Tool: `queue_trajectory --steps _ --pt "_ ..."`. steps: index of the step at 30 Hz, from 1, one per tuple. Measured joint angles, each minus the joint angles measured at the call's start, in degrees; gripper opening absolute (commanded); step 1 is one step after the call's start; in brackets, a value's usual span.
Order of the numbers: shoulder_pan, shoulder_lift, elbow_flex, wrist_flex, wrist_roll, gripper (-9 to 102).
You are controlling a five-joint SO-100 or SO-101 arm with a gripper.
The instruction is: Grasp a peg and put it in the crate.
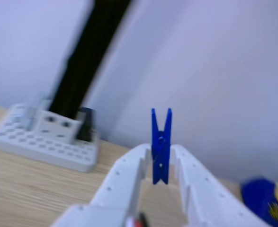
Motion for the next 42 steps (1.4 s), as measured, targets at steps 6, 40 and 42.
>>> queue_trajectory --steps 6,40,42 --pt "6.06 10.28 11.16 0.00 4.13 -1" --pt "16.52 20.74 41.13 -3.08 31.55 -1" --pt "16.52 18.37 39.11 -3.08 31.90 -1"
